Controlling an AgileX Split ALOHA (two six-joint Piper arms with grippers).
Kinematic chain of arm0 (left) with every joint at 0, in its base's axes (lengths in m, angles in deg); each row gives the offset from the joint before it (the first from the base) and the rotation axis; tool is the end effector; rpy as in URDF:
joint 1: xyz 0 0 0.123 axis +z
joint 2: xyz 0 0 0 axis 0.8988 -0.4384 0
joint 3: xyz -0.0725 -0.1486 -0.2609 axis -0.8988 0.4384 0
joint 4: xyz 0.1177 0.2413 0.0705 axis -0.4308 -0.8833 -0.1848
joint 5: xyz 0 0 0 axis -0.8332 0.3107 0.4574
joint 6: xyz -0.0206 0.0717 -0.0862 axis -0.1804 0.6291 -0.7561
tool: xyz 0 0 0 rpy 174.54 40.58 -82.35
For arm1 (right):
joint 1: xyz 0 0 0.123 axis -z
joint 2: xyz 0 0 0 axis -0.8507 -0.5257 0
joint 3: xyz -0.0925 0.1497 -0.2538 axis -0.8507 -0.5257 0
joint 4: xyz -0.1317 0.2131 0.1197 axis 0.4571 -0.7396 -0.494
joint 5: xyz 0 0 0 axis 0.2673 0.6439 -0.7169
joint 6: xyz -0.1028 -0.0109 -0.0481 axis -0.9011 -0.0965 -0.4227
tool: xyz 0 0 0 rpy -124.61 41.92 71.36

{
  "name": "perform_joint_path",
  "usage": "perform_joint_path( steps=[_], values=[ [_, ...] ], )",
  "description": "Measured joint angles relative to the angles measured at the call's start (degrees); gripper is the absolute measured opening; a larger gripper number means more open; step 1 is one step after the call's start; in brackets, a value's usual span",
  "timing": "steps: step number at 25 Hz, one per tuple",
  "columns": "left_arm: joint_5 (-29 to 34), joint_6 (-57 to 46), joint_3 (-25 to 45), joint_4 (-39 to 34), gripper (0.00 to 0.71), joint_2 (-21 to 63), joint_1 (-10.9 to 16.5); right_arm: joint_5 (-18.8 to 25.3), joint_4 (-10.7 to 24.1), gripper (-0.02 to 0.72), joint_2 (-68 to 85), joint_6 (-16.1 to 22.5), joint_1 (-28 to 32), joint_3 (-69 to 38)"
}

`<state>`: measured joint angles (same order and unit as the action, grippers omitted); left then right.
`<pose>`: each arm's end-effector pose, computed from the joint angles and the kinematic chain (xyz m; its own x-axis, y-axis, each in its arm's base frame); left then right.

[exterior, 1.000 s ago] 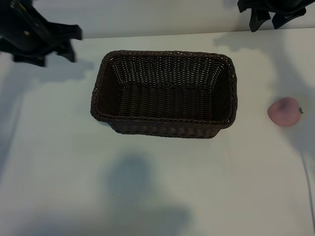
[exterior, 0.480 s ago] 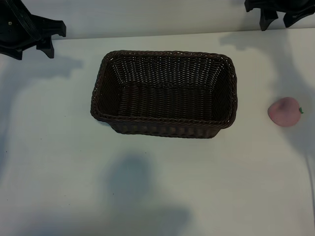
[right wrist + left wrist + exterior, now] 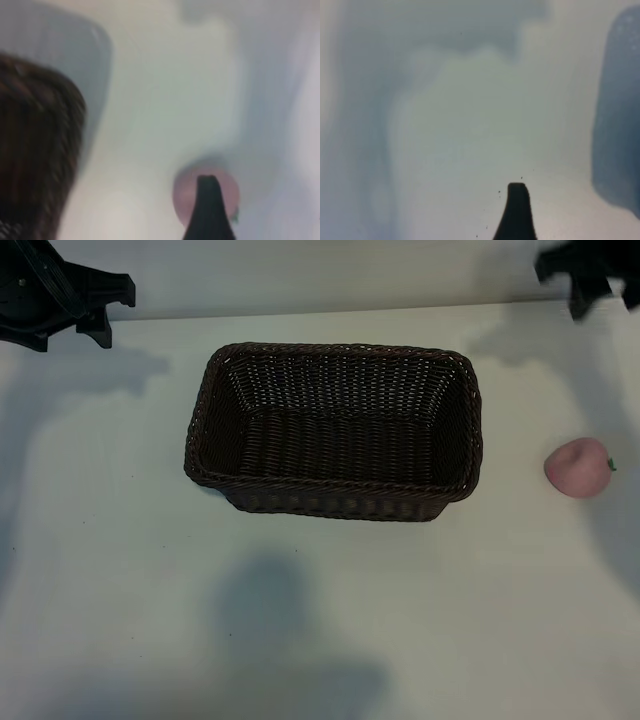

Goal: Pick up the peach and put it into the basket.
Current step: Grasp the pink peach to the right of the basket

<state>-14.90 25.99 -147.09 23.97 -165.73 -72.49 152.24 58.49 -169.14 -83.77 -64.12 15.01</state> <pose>0.4203 -0.0565 0.2959 -0.8913 -0.0399 -0.4516 -0.0298 0.9991 -0.0295 0.4331 0.0387 0.2978 -0.9545 -0.0903 -0.2841 -0.0810 0.9957 -0.0443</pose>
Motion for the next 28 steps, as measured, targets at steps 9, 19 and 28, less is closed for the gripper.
perform_joint_path(
  steps=[9,19,28],
  values=[
    [-0.1,0.0,0.0,0.0,0.598,0.0,0.0,-12.4,0.6,0.514,3.8,2.7,0.2,-18.0],
    [-1.3,0.0,0.0,3.8,0.598,0.0,0.0,-21.9,0.7,0.514,3.7,4.8,0.3,-23.3],
    [-2.6,0.0,0.0,5.1,0.597,0.0,0.0,-20.4,0.9,0.514,-2.5,4.9,0.3,-23.3]
  ],
)
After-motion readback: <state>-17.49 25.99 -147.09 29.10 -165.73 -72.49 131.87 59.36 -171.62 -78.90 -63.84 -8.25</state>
